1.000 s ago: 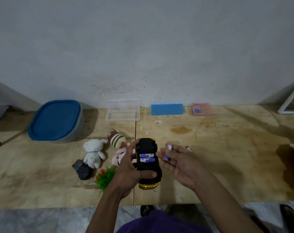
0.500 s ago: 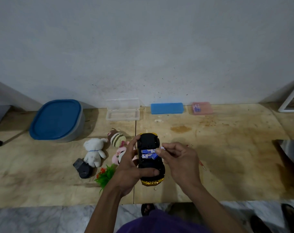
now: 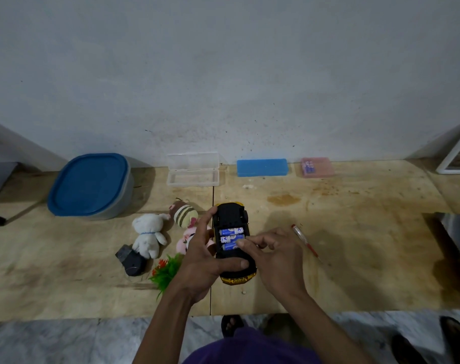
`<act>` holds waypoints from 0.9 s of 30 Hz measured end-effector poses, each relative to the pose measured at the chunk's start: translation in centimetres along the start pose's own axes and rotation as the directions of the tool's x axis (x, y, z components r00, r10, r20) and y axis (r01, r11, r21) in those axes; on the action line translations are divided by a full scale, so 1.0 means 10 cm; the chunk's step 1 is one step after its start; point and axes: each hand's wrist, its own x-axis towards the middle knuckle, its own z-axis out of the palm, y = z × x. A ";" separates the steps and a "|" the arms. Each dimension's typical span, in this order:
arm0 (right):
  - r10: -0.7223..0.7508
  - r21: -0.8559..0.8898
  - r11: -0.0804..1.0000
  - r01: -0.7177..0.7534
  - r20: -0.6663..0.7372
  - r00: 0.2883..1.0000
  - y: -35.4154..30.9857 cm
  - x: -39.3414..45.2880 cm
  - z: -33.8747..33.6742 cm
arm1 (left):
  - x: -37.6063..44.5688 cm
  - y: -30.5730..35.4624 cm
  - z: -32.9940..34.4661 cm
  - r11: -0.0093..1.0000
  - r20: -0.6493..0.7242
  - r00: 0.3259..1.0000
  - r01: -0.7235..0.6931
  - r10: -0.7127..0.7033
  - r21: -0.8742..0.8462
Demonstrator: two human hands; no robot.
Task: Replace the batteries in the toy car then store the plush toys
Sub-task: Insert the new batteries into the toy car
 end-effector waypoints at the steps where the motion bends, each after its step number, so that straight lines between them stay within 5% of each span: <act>1: 0.007 0.004 1.000 -0.007 0.004 1.000 -0.01 0.02 0.00 | 0.00 0.00 0.00 1.000 0.002 1.000 -0.003 0.003 -0.002; 9: 0.082 -0.026 0.996 -0.081 0.073 0.994 -0.09 0.14 -0.02 | 0.02 -0.04 -0.04 1.000 0.045 0.999 -0.027 0.027 -0.001; 22: 0.024 -0.288 0.957 0.033 0.193 0.981 0.03 0.22 -0.06 | 0.12 -0.19 0.00 0.999 0.069 0.998 -0.005 0.003 0.032; 27: 0.019 -0.068 0.998 -0.008 0.172 0.985 0.26 0.28 -0.18 | 0.24 -0.30 0.06 0.998 0.055 0.997 0.041 -0.044 0.055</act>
